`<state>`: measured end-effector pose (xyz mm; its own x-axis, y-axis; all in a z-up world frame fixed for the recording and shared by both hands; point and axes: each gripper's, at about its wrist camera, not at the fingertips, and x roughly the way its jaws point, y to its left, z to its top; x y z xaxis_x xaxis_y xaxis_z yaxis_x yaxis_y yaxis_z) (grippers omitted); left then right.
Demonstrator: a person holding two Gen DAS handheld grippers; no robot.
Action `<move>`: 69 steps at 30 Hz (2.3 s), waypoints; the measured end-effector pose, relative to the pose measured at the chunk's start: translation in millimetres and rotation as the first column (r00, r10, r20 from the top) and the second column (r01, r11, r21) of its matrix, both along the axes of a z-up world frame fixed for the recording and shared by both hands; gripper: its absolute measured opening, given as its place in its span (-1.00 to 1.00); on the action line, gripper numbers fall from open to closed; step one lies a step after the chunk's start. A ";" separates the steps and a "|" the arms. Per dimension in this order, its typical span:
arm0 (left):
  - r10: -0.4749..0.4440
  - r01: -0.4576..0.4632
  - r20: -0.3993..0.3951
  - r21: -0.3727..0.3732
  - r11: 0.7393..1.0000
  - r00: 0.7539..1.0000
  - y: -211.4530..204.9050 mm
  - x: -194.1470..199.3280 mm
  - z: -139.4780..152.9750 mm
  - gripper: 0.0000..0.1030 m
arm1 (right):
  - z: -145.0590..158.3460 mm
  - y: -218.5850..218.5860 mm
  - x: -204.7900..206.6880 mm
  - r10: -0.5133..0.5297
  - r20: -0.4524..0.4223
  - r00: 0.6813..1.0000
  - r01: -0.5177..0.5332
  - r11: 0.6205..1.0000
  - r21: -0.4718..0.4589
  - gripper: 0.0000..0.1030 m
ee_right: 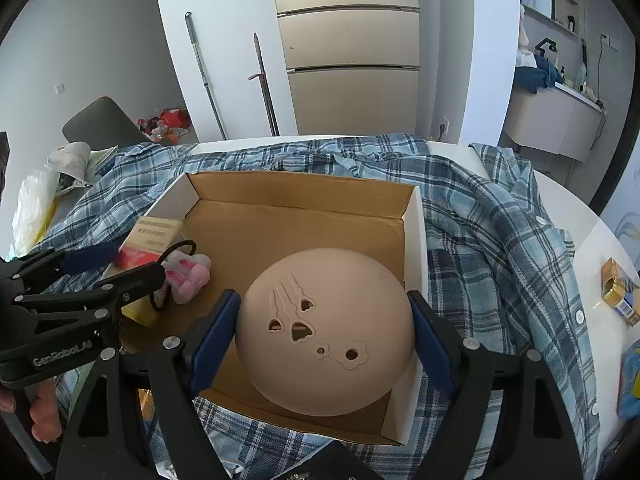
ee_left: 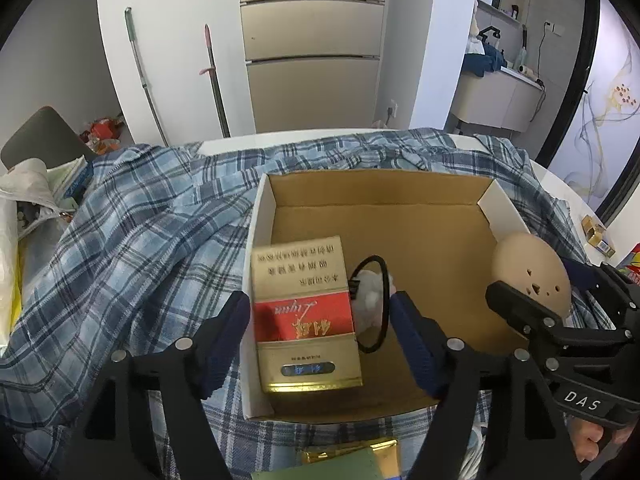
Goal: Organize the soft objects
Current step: 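Open both grippers to release the items in the box and withdraw, then move the left gripper to the green felt pouch and grasp it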
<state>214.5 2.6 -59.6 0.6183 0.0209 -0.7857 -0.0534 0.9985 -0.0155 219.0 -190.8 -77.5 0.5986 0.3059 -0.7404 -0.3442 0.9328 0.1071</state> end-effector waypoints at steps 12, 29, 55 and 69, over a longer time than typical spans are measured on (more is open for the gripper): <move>0.029 -0.028 0.138 -0.009 1.000 0.990 3.9 -16.9 29.3 0.58 | 3.1 6.4 -5.9 0.014 0.040 0.999 -0.014 1.000 -0.009 0.75; 0.005 0.005 0.410 -0.023 1.000 0.912 -7.5 -115.9 129.7 0.73 | 106.5 -27.4 -73.3 -0.043 0.329 0.943 0.025 0.998 0.060 0.96; 0.027 -0.030 0.419 0.001 1.000 0.907 3.5 -183.4 40.0 1.00 | 36.1 -62.5 -126.3 -0.042 0.239 0.970 0.013 0.992 0.123 0.97; -0.023 0.026 0.114 -0.027 0.999 0.993 -5.5 -142.9 -4.1 0.73 | 23.8 -46.1 -127.7 0.035 0.143 0.989 -0.039 0.999 0.030 0.73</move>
